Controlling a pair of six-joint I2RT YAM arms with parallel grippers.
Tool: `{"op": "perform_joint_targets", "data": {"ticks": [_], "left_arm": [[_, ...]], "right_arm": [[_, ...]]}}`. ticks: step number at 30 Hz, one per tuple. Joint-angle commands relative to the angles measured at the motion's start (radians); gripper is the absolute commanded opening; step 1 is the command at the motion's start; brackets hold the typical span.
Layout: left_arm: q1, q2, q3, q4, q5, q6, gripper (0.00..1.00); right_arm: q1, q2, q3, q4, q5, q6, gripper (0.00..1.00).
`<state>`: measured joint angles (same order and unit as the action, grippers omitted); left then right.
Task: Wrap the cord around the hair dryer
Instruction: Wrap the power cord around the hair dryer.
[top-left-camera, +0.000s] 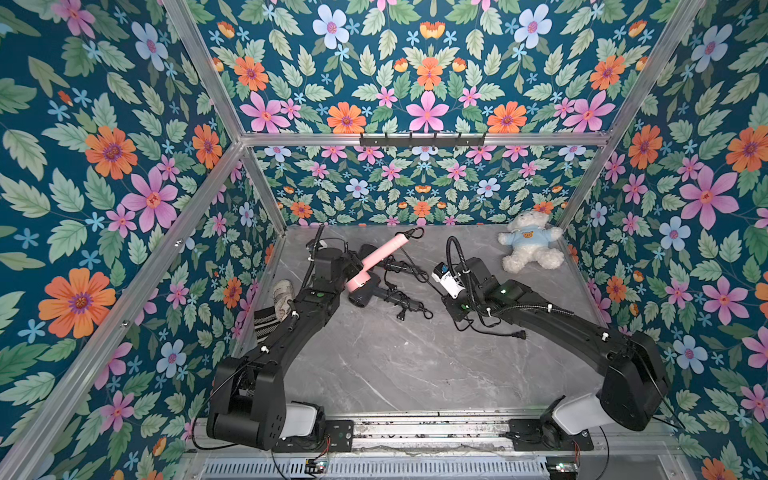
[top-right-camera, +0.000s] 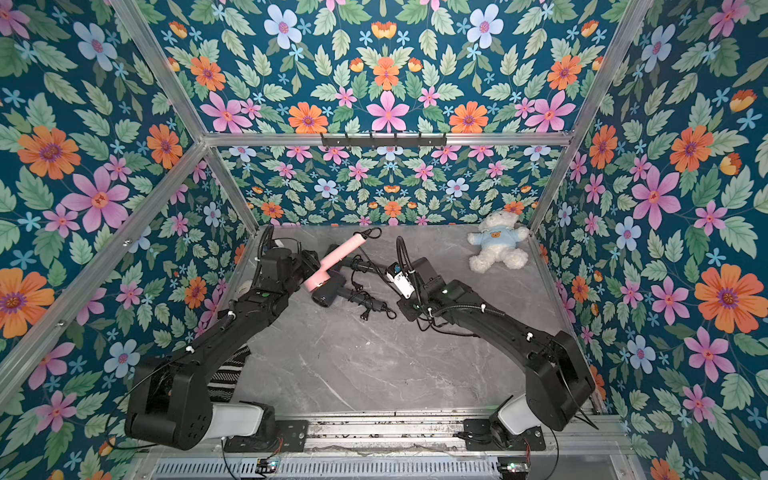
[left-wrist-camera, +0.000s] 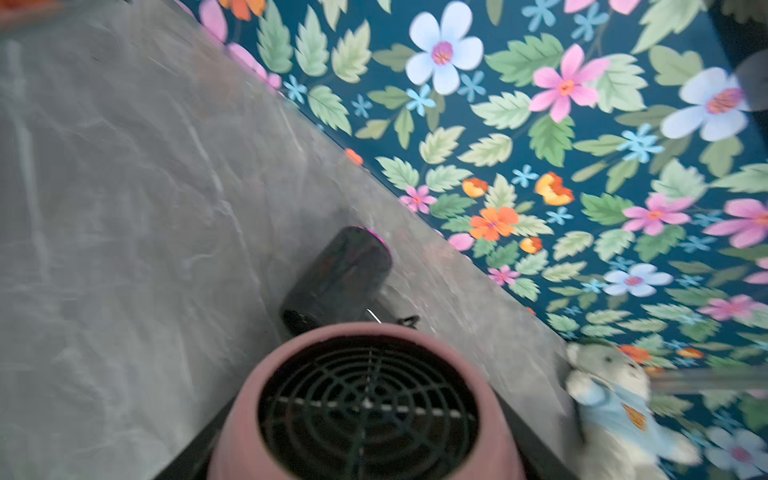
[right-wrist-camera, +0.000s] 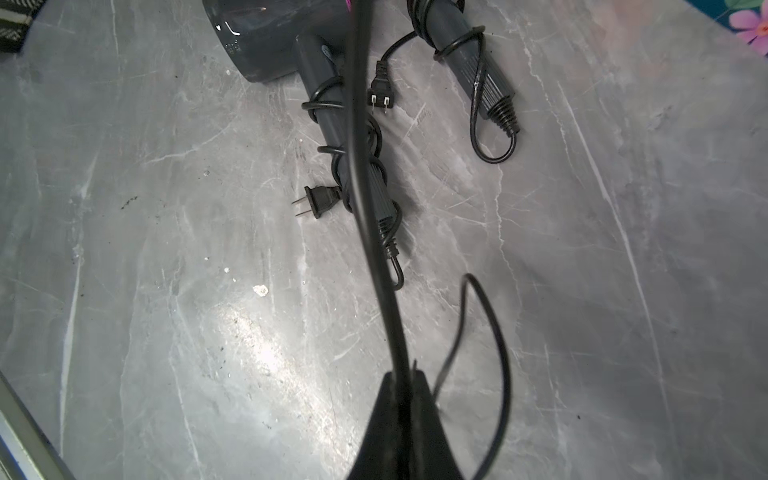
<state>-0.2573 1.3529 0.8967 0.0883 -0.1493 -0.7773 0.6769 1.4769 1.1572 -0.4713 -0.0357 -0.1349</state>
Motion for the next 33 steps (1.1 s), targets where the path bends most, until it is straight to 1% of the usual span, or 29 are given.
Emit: {"op": "perform_joint_targets", "data": {"ticks": [1,4,7,9,11,14,19,22,24,27,28,30,32,33], "left_arm": [[-0.015,-0.01,0.02,-0.001,-0.305,0.031,0.0],[-0.057,0.002,0.047,-0.031,-0.434,0.11,0.0],[-0.1,0.032,0.086,-0.05,-0.517,0.223,0.0],[-0.117,0.061,0.123,-0.076,-0.522,0.301,0.0],[-0.134,0.087,0.153,-0.088,-0.489,0.408,0.0],[-0.146,0.113,0.21,-0.156,-0.407,0.543,0.0],[-0.154,0.123,0.289,-0.321,-0.245,0.747,0.0],[-0.163,0.138,0.326,-0.456,-0.169,0.841,0.0],[-0.166,0.14,0.335,-0.521,-0.097,0.888,0.0],[-0.168,0.123,0.335,-0.601,0.063,0.94,0.0],[-0.168,0.108,0.329,-0.615,0.13,0.954,0.0],[-0.168,0.066,0.304,-0.608,0.258,0.964,0.0],[-0.165,0.014,0.271,-0.57,0.409,0.951,0.0],[-0.164,-0.006,0.255,-0.541,0.451,0.934,0.0]], "right_arm": [[0.047,-0.016,0.033,-0.137,0.059,-0.039,0.0],[0.095,-0.011,0.085,-0.199,0.109,-0.072,0.0],[0.109,-0.01,0.138,-0.23,0.128,-0.109,0.0],[0.11,-0.005,0.178,-0.241,0.145,-0.147,0.0],[0.11,0.01,0.222,-0.248,0.175,-0.201,0.0],[0.105,0.043,0.28,-0.247,0.211,-0.282,0.0],[0.055,0.115,0.389,-0.23,0.194,-0.352,0.0],[0.02,0.148,0.445,-0.231,0.186,-0.385,0.0],[0.011,0.161,0.473,-0.229,0.171,-0.409,0.0],[-0.009,0.173,0.499,-0.231,0.153,-0.437,0.0],[-0.02,0.201,0.502,-0.23,0.14,-0.439,0.0],[-0.047,0.205,0.497,-0.226,0.091,-0.435,0.0],[-0.078,0.194,0.474,-0.208,0.025,-0.415,0.0],[-0.088,0.192,0.463,-0.203,0.002,-0.406,0.0]]}}
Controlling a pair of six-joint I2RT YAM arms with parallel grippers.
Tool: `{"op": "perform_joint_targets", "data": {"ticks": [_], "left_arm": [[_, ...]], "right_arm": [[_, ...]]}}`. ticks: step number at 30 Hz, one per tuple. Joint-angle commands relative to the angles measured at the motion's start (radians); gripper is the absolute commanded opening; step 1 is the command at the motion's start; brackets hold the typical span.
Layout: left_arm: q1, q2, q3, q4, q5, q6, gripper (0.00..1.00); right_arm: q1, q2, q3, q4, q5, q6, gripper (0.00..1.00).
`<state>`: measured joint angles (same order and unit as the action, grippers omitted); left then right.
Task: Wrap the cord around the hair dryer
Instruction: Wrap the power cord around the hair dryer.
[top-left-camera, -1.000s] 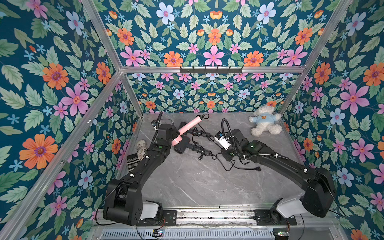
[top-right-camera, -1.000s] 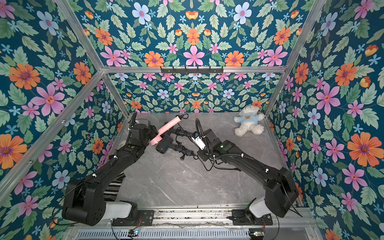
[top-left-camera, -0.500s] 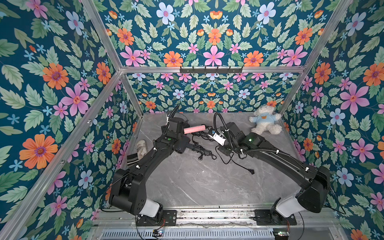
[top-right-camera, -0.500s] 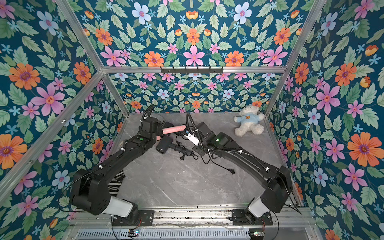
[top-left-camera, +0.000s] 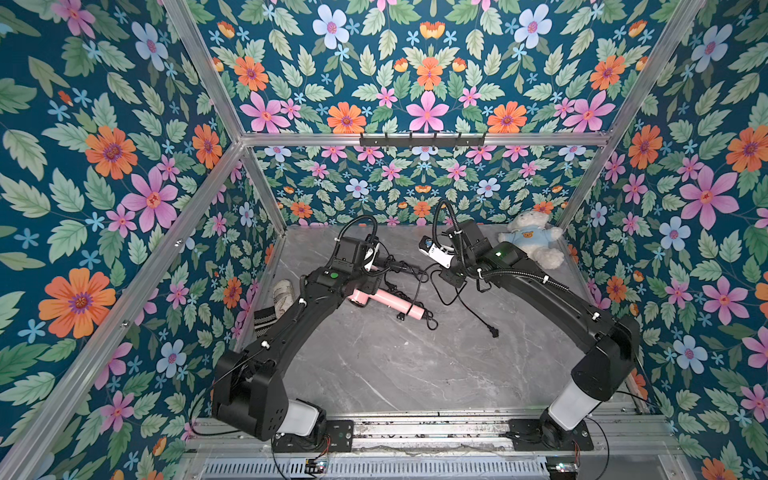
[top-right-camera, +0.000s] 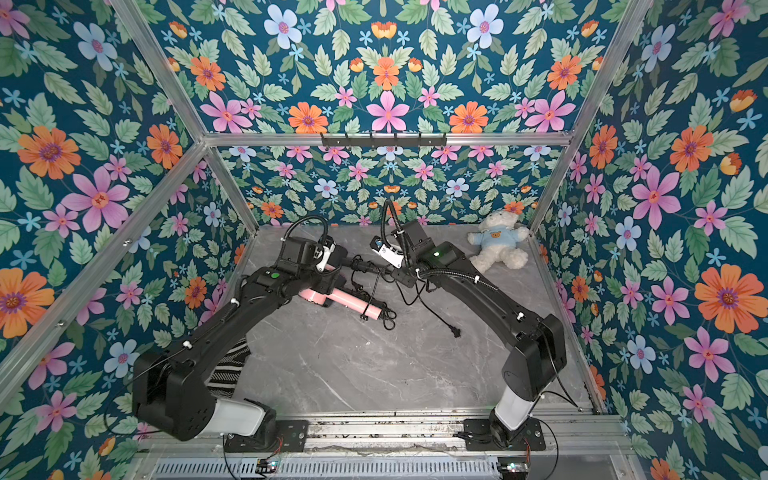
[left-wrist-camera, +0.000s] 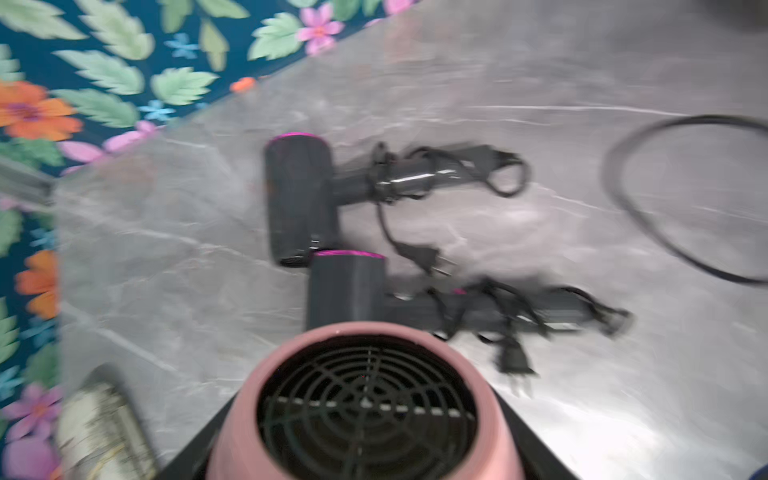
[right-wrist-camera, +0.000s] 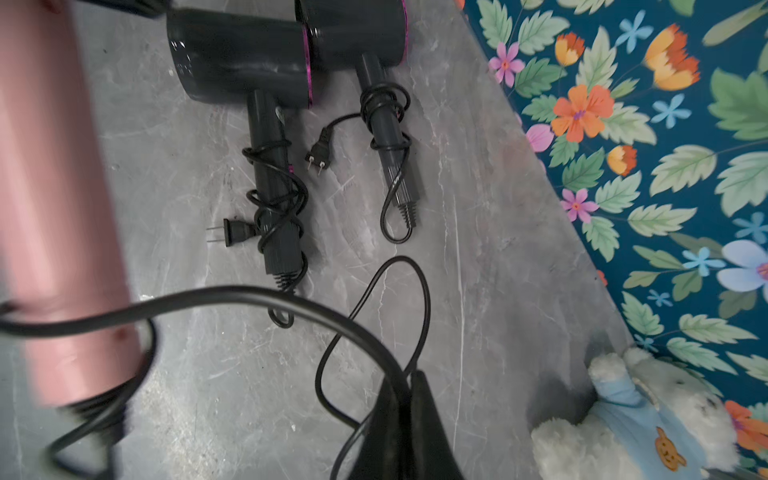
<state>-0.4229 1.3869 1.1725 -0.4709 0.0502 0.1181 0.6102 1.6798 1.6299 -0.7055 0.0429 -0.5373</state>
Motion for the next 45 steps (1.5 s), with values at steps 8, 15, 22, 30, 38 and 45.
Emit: {"op": "perform_joint_targets", "data": {"ticks": [8,15,22,30,38,45], "left_arm": [[0.079,-0.146,-0.258,0.592,0.444,-0.473,0.0],[0.088,-0.107,-0.362,0.915,0.317,-0.772,0.0],[0.078,-0.118,-0.464,1.073,0.149,-1.031,0.0],[0.044,-0.085,-0.504,1.192,0.138,-1.191,0.0],[0.032,-0.139,-0.396,0.84,0.079,-1.055,0.0],[0.032,-0.207,-0.276,0.573,-0.011,-0.917,0.0]], "right_arm": [[-0.101,-0.092,-0.18,0.19,-0.296,0.192,0.0],[-0.165,-0.123,-0.322,0.346,-0.448,0.463,0.0],[-0.193,-0.137,-0.477,0.567,-0.528,0.724,0.0],[-0.163,-0.108,-0.524,0.612,-0.495,0.804,0.0],[-0.177,-0.145,-0.612,0.674,-0.478,0.823,0.57],[-0.227,-0.227,-0.611,0.5,-0.452,0.714,0.83]]}}
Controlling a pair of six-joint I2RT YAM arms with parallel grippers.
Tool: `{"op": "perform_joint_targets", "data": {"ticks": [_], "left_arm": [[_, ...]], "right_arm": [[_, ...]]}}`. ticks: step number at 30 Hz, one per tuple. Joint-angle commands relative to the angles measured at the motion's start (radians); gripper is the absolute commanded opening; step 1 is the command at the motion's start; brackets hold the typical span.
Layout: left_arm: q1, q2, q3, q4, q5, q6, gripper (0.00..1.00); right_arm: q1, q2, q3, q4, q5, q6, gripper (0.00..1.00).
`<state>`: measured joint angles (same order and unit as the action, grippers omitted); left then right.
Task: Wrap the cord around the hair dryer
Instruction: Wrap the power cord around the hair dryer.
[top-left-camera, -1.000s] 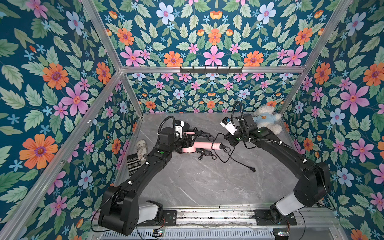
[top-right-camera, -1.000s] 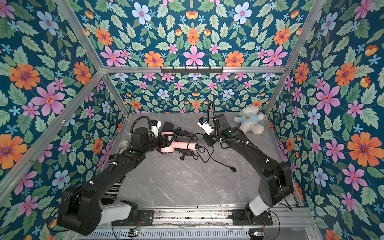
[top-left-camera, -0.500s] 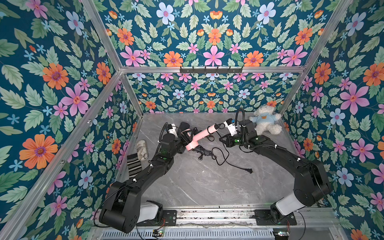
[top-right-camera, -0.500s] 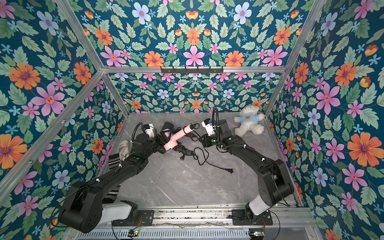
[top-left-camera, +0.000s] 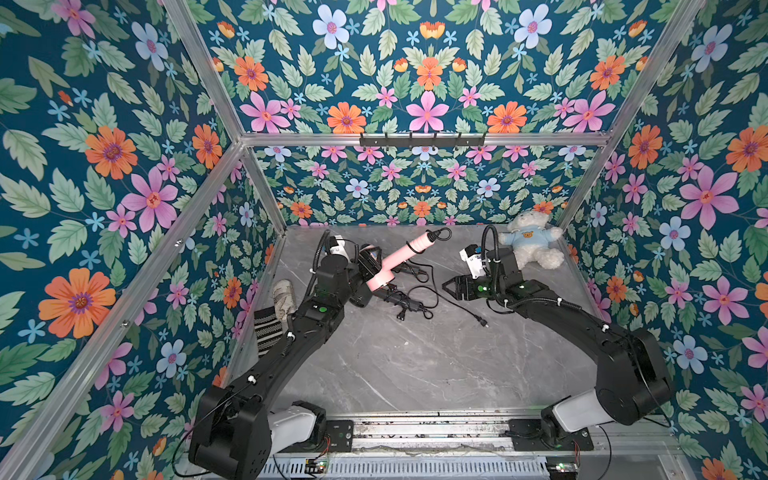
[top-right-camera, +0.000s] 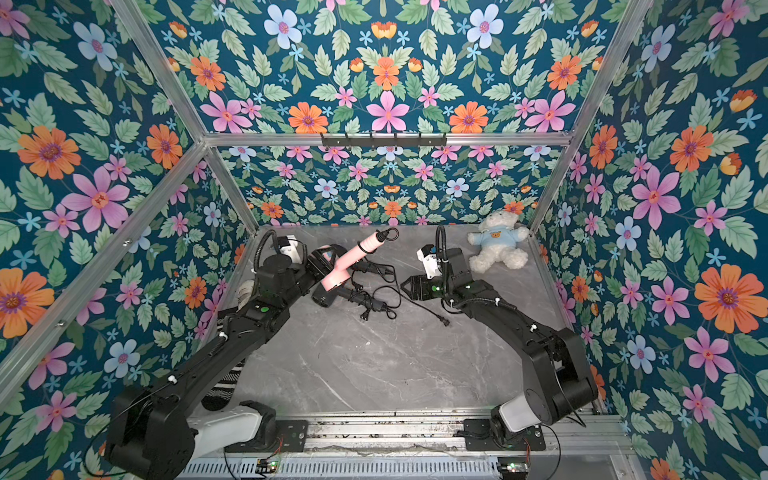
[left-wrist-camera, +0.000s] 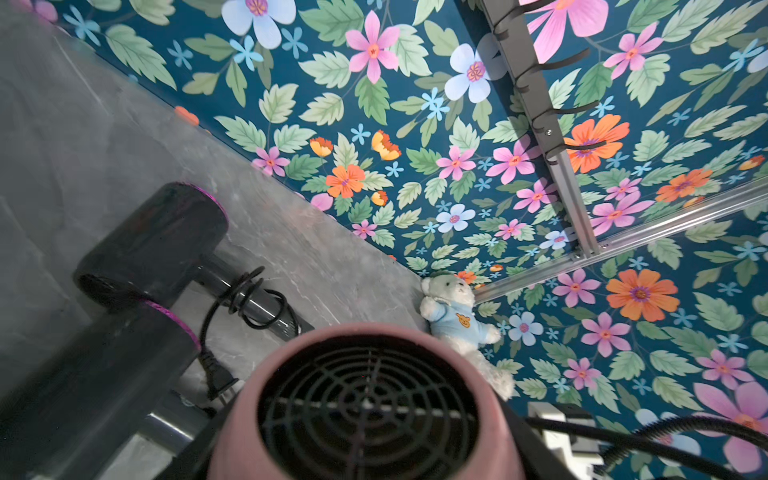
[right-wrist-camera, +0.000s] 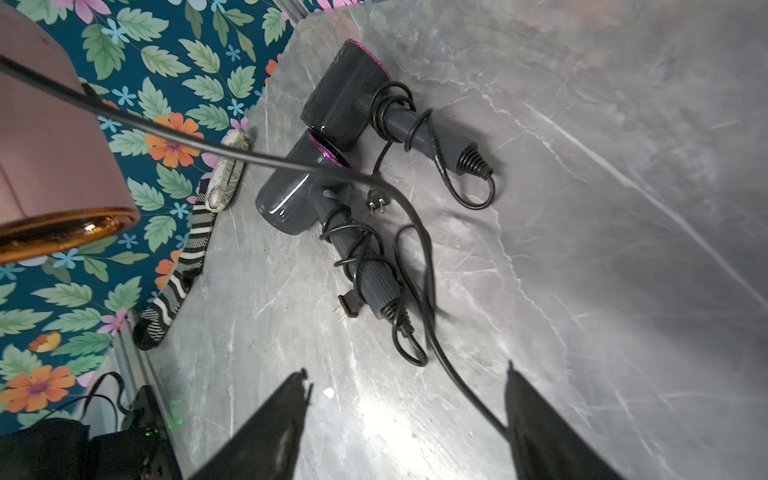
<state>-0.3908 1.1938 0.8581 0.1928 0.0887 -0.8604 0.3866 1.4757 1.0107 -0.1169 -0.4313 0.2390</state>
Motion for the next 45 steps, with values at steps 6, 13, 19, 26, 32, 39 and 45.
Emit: {"op": "perform_joint_targets", "data": {"ticks": [6,13,19,26,32,39,45], "left_arm": [[-0.001,-0.004,0.102,-0.161,0.0,0.096,0.0],[-0.001,0.018,0.158,-0.196,0.069,0.113,0.0],[0.0,0.03,0.204,-0.231,0.112,0.122,0.0],[-0.001,0.023,0.225,-0.246,0.133,0.123,0.0],[-0.001,0.03,0.236,-0.248,0.15,0.121,0.0],[0.0,0.036,0.252,-0.25,0.177,0.129,0.0],[-0.002,0.043,0.26,-0.251,0.213,0.139,0.0]], "right_arm": [[-0.023,-0.033,-0.004,-0.193,0.092,-0.255,0.9],[-0.022,0.031,-0.014,-0.132,0.158,-0.432,0.86],[-0.022,0.157,0.089,-0.114,0.098,-0.503,0.74],[-0.008,0.306,0.224,-0.193,-0.022,-0.58,0.74],[0.011,0.399,0.303,-0.222,0.028,-0.594,0.82],[0.036,0.504,0.399,-0.268,0.146,-0.637,0.84],[0.039,0.592,0.498,-0.293,0.198,-0.64,0.83]]}}
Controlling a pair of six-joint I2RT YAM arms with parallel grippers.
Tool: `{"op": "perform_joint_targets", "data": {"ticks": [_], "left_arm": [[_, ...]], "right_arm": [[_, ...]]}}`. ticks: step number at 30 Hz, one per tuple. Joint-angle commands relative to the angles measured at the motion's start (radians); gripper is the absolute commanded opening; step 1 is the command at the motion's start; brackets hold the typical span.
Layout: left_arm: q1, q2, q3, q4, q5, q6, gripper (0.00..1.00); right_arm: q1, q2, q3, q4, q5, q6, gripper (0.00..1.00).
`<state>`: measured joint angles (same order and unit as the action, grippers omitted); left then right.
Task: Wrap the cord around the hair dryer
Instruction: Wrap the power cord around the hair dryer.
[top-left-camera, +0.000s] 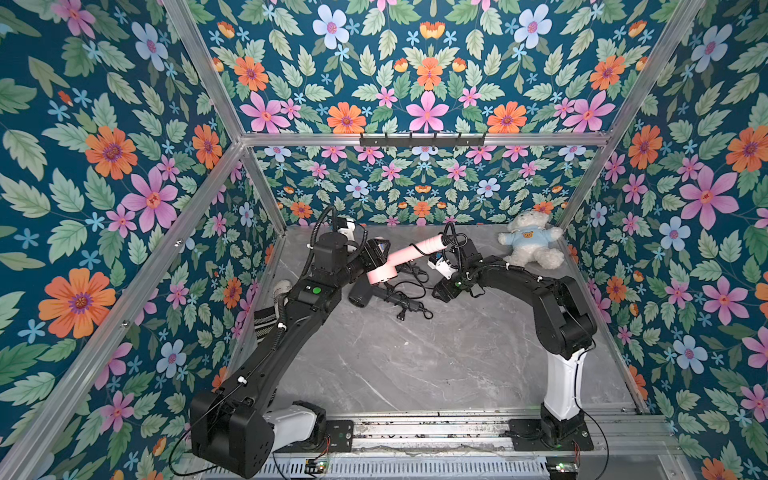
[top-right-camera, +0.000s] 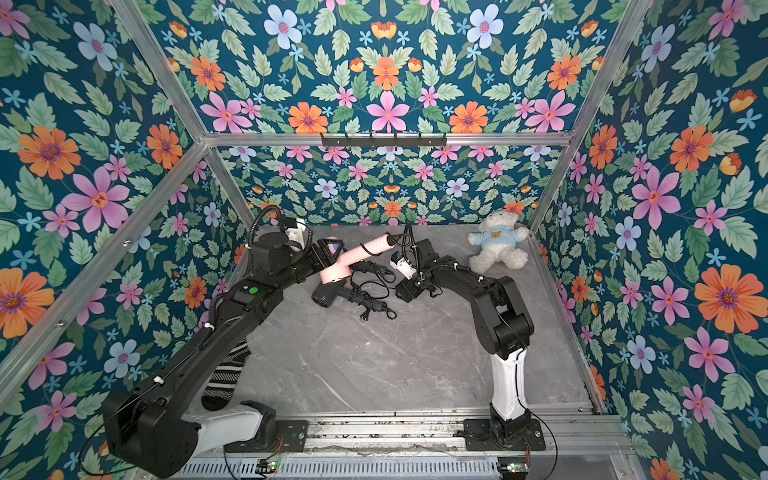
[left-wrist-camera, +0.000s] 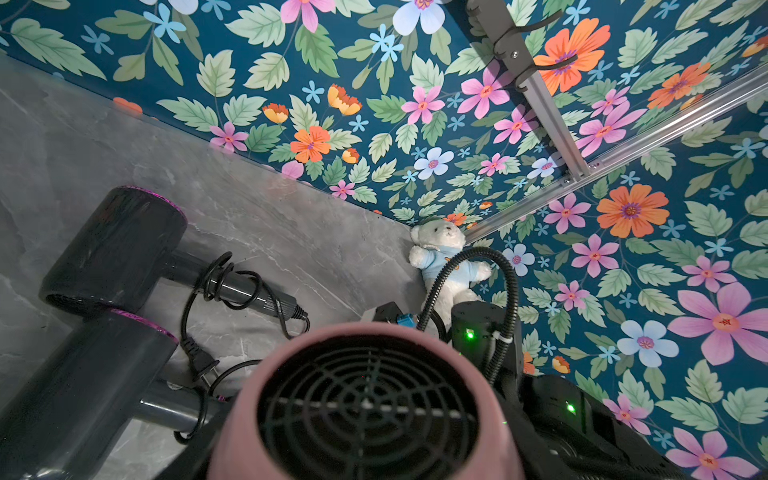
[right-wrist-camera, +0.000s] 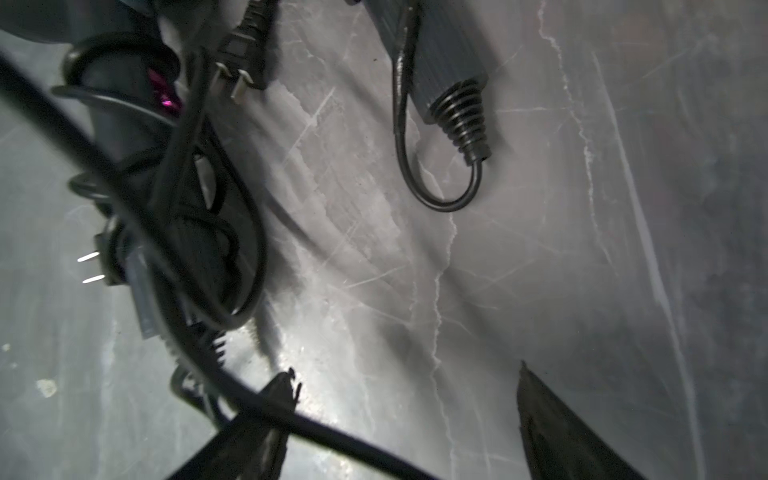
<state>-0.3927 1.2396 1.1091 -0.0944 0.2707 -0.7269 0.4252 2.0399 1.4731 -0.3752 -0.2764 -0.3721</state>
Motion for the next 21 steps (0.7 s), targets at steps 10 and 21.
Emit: {"op": "perform_joint_targets", "data": {"ticks": [10,21], "left_arm": [[0.006,-0.033,-0.023,0.076,-0.094,-0.054,0.0],[0.033,0.028,0.008,0.089,-0.617,-0.002,0.0]], "right_arm": [[-0.008,-0.068,-0.079,-0.012,-0.013,0.041,0.0],[0.174,-0.446,-0.209,-0.27,0.136,0.078,0.0]]}}
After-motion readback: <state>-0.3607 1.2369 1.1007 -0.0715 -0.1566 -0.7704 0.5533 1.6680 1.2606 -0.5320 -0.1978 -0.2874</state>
